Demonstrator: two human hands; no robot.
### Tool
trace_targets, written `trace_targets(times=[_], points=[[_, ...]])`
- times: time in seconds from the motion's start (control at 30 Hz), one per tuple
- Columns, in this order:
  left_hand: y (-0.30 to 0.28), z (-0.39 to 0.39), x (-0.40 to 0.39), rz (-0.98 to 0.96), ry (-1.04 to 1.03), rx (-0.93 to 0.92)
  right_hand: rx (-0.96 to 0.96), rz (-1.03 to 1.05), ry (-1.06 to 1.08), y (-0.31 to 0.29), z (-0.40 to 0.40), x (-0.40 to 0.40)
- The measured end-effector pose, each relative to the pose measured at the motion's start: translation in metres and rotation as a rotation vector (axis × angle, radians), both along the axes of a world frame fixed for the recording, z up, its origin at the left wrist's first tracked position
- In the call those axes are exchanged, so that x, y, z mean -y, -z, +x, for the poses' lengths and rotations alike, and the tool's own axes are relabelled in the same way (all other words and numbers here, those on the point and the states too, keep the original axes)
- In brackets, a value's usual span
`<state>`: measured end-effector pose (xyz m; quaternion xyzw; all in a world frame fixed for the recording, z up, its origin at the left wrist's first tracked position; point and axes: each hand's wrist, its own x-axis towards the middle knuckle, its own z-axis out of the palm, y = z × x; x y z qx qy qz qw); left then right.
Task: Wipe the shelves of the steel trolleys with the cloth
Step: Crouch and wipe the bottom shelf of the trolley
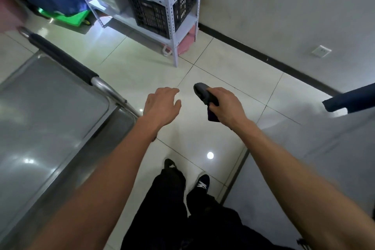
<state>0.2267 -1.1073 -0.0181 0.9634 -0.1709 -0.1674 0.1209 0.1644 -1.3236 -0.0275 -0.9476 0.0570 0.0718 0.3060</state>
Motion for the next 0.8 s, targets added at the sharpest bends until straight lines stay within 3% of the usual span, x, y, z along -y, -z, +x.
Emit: trace_targets(times=[0.3,0.8], points=[[0.008,0.136,-0.006,-0.162,-0.115,0.039,0.064,0.034,-0.020,0.000,0.153,-0.006],[0.002,0.354,-0.001,-0.022,-0.147,0.038,0.081,-0.037,-0.206,-0.006,0.384,-0.002]])
